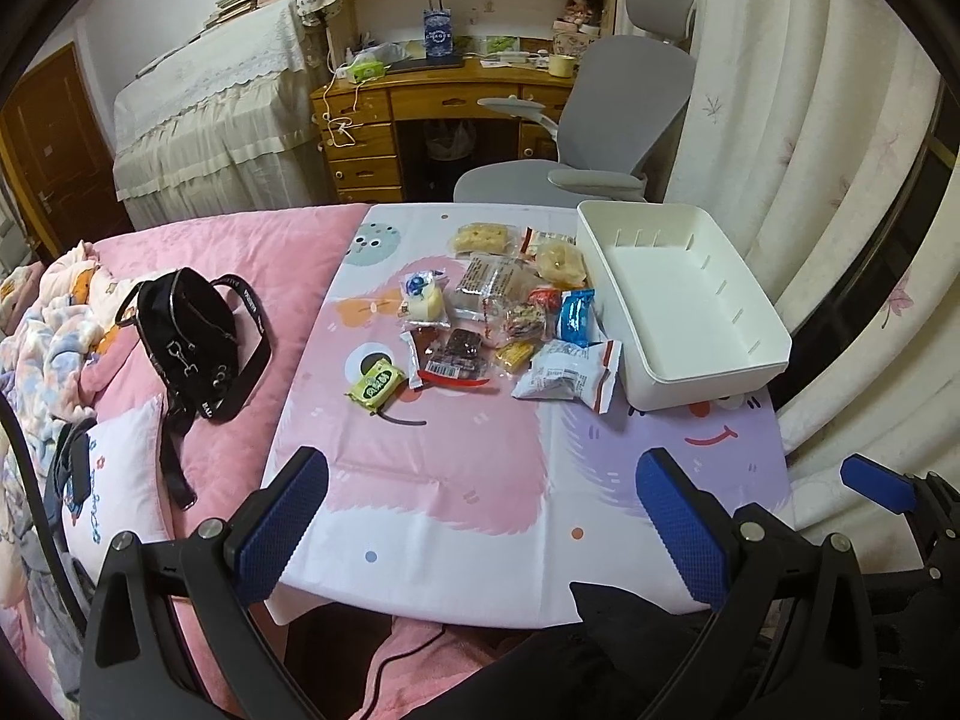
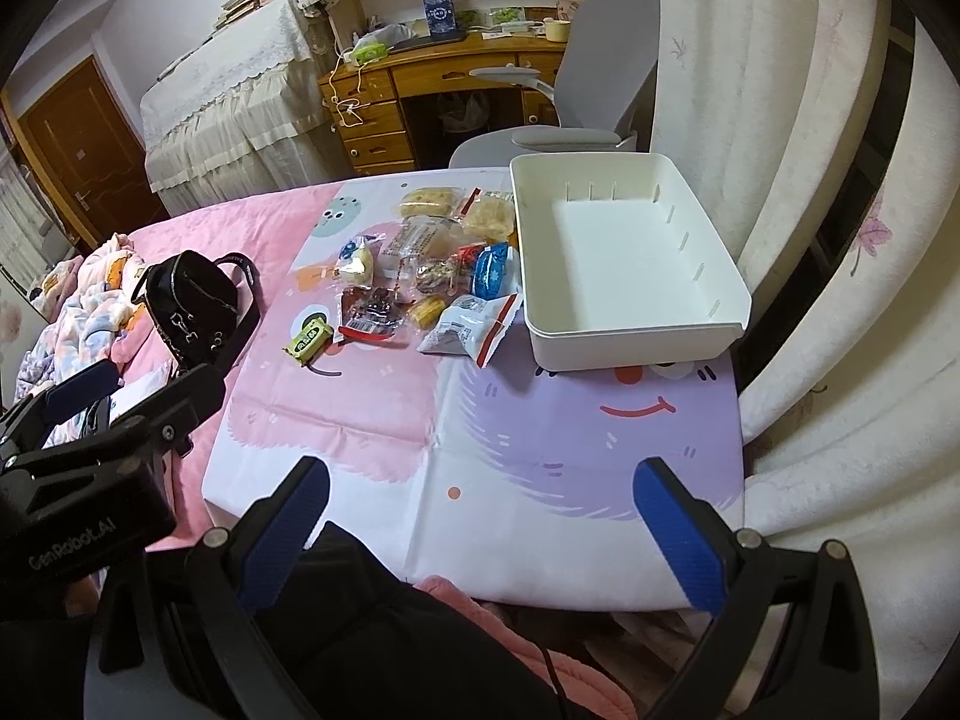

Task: Organize snacks
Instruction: 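Grasp the yellow-green pastry packet with the left gripper while the right gripper grasps the white chip bag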

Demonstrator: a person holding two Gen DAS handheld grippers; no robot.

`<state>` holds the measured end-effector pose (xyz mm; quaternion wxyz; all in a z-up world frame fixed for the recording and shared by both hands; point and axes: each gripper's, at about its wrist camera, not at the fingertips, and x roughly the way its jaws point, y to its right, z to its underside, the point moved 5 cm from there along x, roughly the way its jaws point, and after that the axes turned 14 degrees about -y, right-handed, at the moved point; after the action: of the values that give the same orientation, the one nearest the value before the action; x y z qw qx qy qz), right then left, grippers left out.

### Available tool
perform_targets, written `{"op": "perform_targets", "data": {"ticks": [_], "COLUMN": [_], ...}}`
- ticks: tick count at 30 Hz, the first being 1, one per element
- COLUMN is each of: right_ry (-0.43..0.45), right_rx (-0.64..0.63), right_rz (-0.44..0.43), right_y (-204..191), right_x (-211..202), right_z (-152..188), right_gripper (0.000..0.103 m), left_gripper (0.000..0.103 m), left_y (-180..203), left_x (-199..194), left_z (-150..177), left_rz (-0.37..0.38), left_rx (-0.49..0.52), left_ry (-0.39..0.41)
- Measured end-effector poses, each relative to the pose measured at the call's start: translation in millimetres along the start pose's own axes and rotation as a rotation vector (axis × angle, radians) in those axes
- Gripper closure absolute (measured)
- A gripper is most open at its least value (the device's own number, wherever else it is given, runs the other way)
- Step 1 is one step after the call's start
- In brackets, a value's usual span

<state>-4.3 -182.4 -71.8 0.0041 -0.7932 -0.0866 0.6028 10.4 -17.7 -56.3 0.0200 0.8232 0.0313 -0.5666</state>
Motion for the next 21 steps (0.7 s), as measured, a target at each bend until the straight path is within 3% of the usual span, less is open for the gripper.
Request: {"op": "perform_targets", "data": {"ticks": [10, 21], "right_ry": [-0.026, -0.122], "right_rx": [0.040, 0.106], "right_rz": [0.027, 0.009], "right_y": [-16.4, -51.0], "right_x": [11.4, 46.7], "right_z": [-20.4, -50.2], "right_gripper": [0.002, 0.002], "left_gripper": [0.001, 0.003], "left_y": [-22.9, -76.3], "left_x": [20.0, 60.7], "left_z": [-26.4, -60.0], "left_rz": [0.058, 0.089], "left_rx": [0.033, 0.051], "left_ry": [-0.028, -0.153]}}
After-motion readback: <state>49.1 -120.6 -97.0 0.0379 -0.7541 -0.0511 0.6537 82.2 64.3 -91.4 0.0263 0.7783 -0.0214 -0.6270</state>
